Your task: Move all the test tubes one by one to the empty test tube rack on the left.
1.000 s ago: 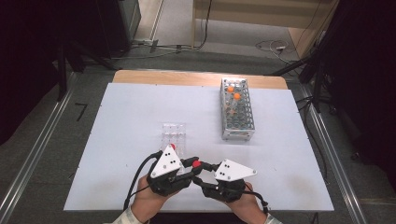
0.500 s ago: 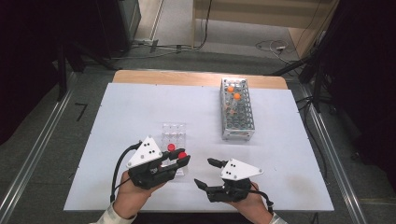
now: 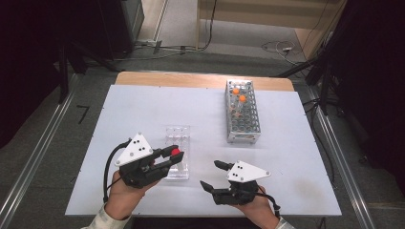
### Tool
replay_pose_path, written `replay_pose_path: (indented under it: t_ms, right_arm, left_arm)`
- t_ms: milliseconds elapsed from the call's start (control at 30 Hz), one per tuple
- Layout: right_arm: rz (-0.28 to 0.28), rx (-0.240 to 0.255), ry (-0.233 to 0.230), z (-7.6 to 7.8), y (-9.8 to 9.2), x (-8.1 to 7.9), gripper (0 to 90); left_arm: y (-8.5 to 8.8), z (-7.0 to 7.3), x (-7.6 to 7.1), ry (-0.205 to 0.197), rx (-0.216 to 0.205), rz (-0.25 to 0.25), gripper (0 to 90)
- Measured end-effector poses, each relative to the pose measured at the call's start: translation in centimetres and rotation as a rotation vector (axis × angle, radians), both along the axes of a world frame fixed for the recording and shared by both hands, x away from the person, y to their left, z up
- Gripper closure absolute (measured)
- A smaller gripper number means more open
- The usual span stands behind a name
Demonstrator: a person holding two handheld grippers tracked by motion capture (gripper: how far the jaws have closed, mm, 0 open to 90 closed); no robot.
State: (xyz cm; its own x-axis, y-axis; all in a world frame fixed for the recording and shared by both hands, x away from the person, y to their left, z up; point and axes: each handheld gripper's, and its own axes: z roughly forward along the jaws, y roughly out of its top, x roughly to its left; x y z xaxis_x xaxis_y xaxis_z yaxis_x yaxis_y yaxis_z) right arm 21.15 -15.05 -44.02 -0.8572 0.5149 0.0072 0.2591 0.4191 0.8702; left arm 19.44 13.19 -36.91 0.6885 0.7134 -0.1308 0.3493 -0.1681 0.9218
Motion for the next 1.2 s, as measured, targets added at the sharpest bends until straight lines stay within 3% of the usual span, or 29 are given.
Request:
replay_pose_path:
  t_ms: [200,400,933,1200]
  right_arm:
    - [-0.006,-0.003,0.003,-0.1,-0.1,0.1,24.5]
    - [-0.012,-0.002,0.008,-0.1,0.0,0.1,24.6]
    - [-0.011,-0.005,0.01,-0.1,-0.1,0.1,24.9]
    - [-0.008,-0.011,0.009,-0.2,0.0,0.1,24.9]
  left_arm:
    - [0.5,0.0,0.2,-0.011,-0.002,0.034,70.2]
    - [0.4,-0.5,0.5,-0.035,0.034,0.07,70.1]
    - [-0.9,-3.5,1.0,-0.015,0.11,0.103,69.6]
    - [-1.0,-4.2,1.0,0.005,0.115,0.097,66.2]
